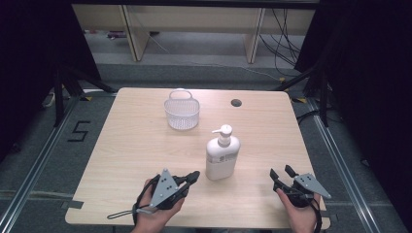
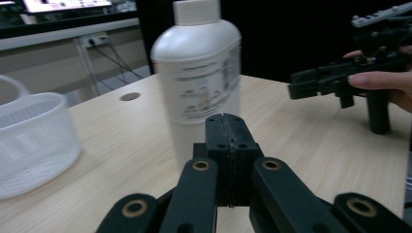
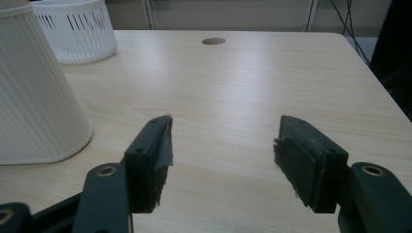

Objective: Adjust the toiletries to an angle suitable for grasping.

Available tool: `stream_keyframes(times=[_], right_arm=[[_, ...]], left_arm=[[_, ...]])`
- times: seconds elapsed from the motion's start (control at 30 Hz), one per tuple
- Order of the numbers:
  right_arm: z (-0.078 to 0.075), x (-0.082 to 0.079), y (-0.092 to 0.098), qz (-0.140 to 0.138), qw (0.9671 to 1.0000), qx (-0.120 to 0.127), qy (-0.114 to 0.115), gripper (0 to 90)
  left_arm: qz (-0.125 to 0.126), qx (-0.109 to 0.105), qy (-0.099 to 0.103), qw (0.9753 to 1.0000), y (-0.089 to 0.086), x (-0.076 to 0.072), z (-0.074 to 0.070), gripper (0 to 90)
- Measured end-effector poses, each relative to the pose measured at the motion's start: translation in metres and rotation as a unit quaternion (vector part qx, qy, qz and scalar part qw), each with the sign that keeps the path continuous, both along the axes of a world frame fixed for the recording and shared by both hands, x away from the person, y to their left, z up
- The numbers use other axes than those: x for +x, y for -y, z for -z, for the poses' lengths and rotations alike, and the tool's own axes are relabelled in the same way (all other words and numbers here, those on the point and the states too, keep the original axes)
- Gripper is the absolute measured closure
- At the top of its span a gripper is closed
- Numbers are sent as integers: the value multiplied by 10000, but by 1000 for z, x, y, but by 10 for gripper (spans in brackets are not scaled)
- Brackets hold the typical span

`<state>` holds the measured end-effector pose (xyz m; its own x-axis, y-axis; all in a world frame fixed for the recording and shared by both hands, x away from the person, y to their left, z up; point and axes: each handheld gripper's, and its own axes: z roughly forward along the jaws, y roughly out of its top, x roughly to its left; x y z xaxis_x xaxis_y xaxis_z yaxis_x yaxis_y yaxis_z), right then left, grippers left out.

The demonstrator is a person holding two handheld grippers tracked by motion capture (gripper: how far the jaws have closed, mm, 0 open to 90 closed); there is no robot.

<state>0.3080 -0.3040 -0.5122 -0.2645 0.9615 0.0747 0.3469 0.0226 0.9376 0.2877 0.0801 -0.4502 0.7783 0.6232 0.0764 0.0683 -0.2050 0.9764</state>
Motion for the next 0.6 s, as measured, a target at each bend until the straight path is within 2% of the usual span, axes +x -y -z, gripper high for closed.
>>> stream_keyframes(times=[0.07, 0.13, 0.17, 0.23, 0.37, 0.4, 0.47, 0.53, 0.57, 0.6], right_arm=[[1, 1, 0, -31, 9999, 68, 111, 387], [1, 1, 0, -31, 9999, 73, 102, 387], [0, 0, 0, -41, 10000, 58, 2, 387], [-1, 0, 2, -48, 9999, -127, 55, 387], [0, 1, 2, -52, 9999, -116, 61, 387], [1, 1, 0, -82, 9999, 29, 80, 387], [1, 2, 1, -215, 9997, 85, 84, 387], [1, 2, 0, -179, 9998, 91, 60, 387], [1, 2, 0, -155, 9998, 6, 96, 387], [0, 1, 0, -94, 10000, -9, 17, 387]], left_arm=[[67, 65, -63, 9999, 8, 5, 0, 897], [121, 50, -86, 9999, 16, 11, 0, 897], [122, 104, -88, 9998, 18, 13, 0, 898], [158, 127, -108, 9997, 24, 17, -1, 898], [202, 157, -121, 9996, 32, 24, -1, 898], [201, 170, -109, 9996, 34, 25, -1, 898], [202, 162, -128, 9996, 36, 27, 0, 898], [206, 151, -179, 9995, 38, 28, 0, 898], [206, 126, -184, 9995, 40, 28, 0, 898], [205, 154, -169, 9995, 40, 29, 0, 898]])
